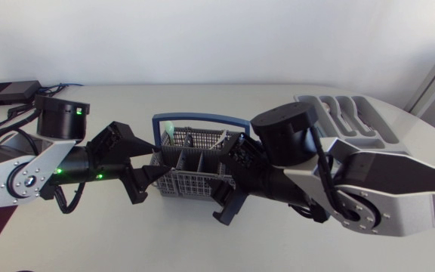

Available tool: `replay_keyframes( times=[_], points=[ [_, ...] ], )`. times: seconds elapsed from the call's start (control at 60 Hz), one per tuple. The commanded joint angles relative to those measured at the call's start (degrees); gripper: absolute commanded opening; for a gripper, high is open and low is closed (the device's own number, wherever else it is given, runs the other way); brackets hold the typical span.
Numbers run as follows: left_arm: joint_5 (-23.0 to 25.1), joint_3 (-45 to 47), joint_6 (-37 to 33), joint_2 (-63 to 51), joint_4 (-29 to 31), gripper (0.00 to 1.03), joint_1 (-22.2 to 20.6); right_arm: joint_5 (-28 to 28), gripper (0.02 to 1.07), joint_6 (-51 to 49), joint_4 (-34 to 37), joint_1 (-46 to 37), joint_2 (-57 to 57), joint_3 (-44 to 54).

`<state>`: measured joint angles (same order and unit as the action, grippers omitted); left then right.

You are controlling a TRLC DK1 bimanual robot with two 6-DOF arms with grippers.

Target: Unload the cutlery basket into the drawer organizer.

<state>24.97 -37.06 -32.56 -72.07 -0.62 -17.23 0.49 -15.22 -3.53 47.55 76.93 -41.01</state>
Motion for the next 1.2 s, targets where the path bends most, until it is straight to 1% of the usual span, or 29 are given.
replay_keyframes(
  times=[0.0, 0.067, 0.167, 0.233, 0.367, 0.583, 0.817, 0.9, 0.917, 0.967, 1.0, 1.05, 1.117, 1.183],
  points=[
    [0.1, -2.1, 1.2, -1.3, -0.5, 0.56, -0.4, 0.6, 0.72, -0.7, -1.0, 0.4, 0.9, 0.9],
    [0.2, -2.2, 1.3, -1.4, -0.3, 0.54, -0.5, 0.6, 0.72, -0.6, -1.0, 0.4, 0.8, 1.0],
    [0.4, -2.1, 1.2, -1.4, -0.3, 0.38, -0.5, 0.5, 0.72, -0.7, -1.4, 0.5, 0.7, 1.4],
    [0.4, -2.1, 1.2, -1.3, -0.2, 0.36, -0.5, 0.6, 0.72, -0.6, -1.4, 0.8, 0.8, 1.4],
    [0.5, -2.1, 1.2, -1.1, -0.1, 0.25, -0.6, 0.7, 0.72, -0.6, -1.4, 1.2, 1.0, 0.9],
    [0.4, -4.3, 1.9, -1.4, 0.3, 0.25, -2.5, 0.7, 0.72, -0.8, -1.7, 1.5, 1.6, 0.7],
    [0.2, -7.9, 2.1, -1.8, 2.9, 0.24, -4.3, 0.7, 0.72, -1.5, -2.8, 2.5, 4.5, -1.0],
    [0.1, -8.1, 2.1, -1.3, 4.1, 0.22, -4.0, 0.7, 0.72, -1.5, -3.0, 2.5, 4.7, -1.1],
    [0.0, -8.1, 2.1, -1.1, 4.5, 0.23, -4.0, 0.6, 0.72, -1.5, -3.1, 2.5, 4.7, -1.0],
    [-0.4, -8.0, 2.1, 0.2, 6.8, 0.30, -3.1, 0.6, 0.72, -1.4, -3.1, 2.5, 4.4, -0.5],
    [-0.5, -7.9, 2.1, 1.1, 8.0, 0.33, -2.5, 0.6, 0.72, -1.4, -3.1, 2.5, 4.2, -0.1],
    [-1.6, -7.6, 2.2, 2.1, 9.4, 0.33, -1.6, 0.6, 0.72, -1.4, -3.2, 2.5, 4.0, 0.3],
    [-1.7, -7.2, 2.4, 4.2, 12.5, 0.37, -1.0, 0.6, 0.72, -1.4, -3.2, 2.5, 3.7, 0.8],
    [-2.5, -6.9, 2.5, 6.2, 15.0, 0.38, -0.9, 0.6, 0.72, -1.4, -3.2, 2.5, 3.4, 0.9]
  ],
)
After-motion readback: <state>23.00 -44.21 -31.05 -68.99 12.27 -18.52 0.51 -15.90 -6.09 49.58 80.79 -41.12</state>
